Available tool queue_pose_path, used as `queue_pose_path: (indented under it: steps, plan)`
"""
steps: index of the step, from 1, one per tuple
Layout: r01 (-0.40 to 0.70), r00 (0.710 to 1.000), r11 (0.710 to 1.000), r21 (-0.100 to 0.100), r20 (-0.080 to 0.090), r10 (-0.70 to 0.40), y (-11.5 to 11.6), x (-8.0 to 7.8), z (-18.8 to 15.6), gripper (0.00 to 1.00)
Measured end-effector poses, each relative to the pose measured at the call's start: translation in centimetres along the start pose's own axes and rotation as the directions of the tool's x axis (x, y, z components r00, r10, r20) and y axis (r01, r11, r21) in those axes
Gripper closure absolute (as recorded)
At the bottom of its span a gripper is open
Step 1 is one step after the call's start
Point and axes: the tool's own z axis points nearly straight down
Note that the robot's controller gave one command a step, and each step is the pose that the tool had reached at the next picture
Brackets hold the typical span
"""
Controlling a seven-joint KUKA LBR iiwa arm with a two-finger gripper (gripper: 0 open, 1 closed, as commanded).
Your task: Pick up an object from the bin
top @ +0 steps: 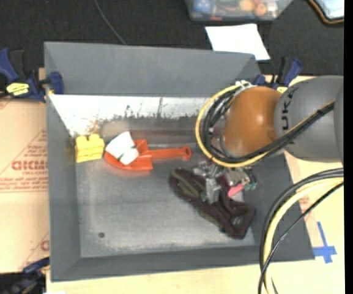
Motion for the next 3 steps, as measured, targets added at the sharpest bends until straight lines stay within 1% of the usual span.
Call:
queue_pose_path:
  steps: [1, 2, 3]
  plan:
    - [-0.001, 1.0, 1.0, 0.0, 0.0, 0.001, 0.0, 0.0, 0.0, 1.0]
    - [0.008, 1.0, 1.0, -0.001, -0.003, -0.008, 1.5, -0.7, -10.4, 1.0]
    - [0.015, 1.0, 1.0, 0.0, 0.001, -0.015, -0.2, -1.3, -10.5, 1.0]
